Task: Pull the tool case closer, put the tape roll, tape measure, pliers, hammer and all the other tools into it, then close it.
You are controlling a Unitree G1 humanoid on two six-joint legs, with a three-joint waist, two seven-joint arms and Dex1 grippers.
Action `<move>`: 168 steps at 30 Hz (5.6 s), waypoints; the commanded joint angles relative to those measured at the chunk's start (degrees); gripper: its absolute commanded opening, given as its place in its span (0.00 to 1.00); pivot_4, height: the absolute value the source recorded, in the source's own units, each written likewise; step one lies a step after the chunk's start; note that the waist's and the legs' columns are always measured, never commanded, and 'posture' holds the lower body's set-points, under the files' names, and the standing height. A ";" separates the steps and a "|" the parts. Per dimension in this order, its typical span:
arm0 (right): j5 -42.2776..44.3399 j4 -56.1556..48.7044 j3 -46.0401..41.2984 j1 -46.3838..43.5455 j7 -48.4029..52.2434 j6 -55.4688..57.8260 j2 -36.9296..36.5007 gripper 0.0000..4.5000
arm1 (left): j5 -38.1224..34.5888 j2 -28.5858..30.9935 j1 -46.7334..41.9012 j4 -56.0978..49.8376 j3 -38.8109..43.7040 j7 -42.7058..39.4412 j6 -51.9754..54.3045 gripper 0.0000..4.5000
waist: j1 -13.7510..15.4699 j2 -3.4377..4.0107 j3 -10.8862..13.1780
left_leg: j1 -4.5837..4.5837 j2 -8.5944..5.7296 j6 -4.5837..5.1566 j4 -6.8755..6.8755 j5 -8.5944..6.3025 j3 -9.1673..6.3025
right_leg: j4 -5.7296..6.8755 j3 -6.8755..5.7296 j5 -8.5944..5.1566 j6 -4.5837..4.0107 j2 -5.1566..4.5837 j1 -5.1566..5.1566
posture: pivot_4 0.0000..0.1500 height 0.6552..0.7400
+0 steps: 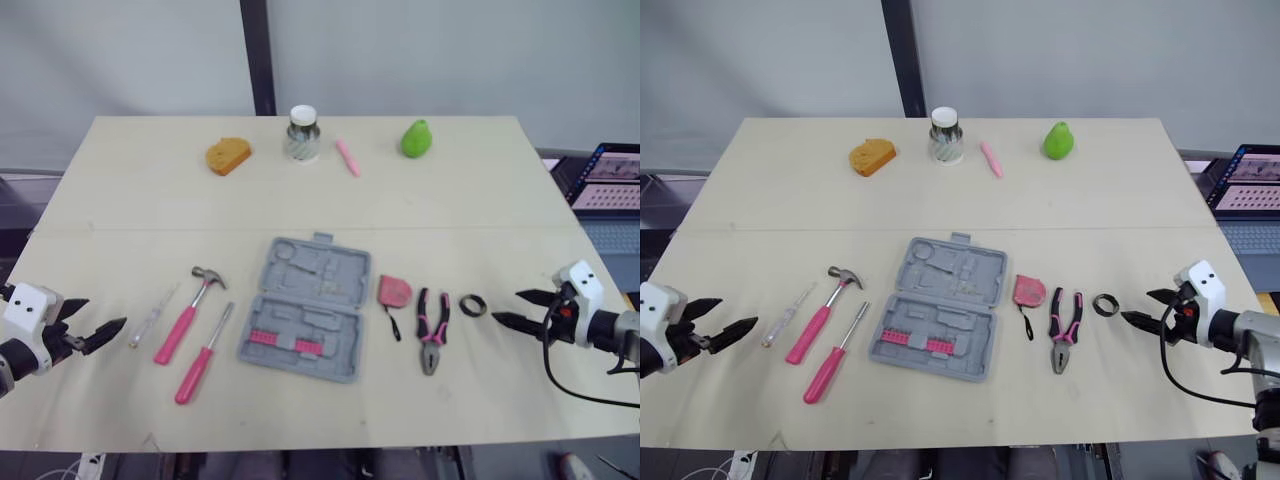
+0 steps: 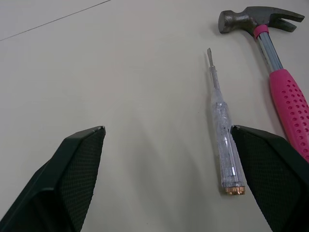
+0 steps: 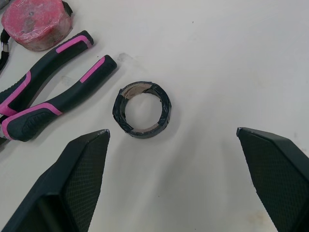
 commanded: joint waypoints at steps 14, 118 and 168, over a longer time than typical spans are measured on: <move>0.83 -0.57 -2.26 1.08 0.56 -0.21 -1.76 1.00 | 0.01 -0.03 0.83 -1.17 0.28 -0.10 0.11 0.99 | 0.00 0.00 0.00 | 0.00 0.00 0.00 -0.01 0.00 0.08 | 0.03 0.08 0.00 0.00 0.00 -0.07 | 1.00 1.00; 5.41 -55.63 27.20 11.06 -10.30 28.85 12.72 0.00 | 8.56 -5.59 3.69 -41.33 -34.31 -5.42 22.32 0.01 | 1.57 -0.06 -0.04 | -0.05 0.05 0.16 0.13 -0.11 0.44 | 0.12 0.75 0.01 -0.01 0.14 -0.38 | 1.00 1.00; 6.82 -56.23 29.11 12.73 -9.87 28.59 11.79 0.00 | 8.03 -3.15 6.70 -44.62 -35.03 -6.27 25.17 0.01 | 1.57 -0.06 -0.05 | -0.04 0.05 0.17 0.11 -0.12 0.44 | 0.10 0.75 0.00 -0.02 0.14 -0.38 | 1.00 1.00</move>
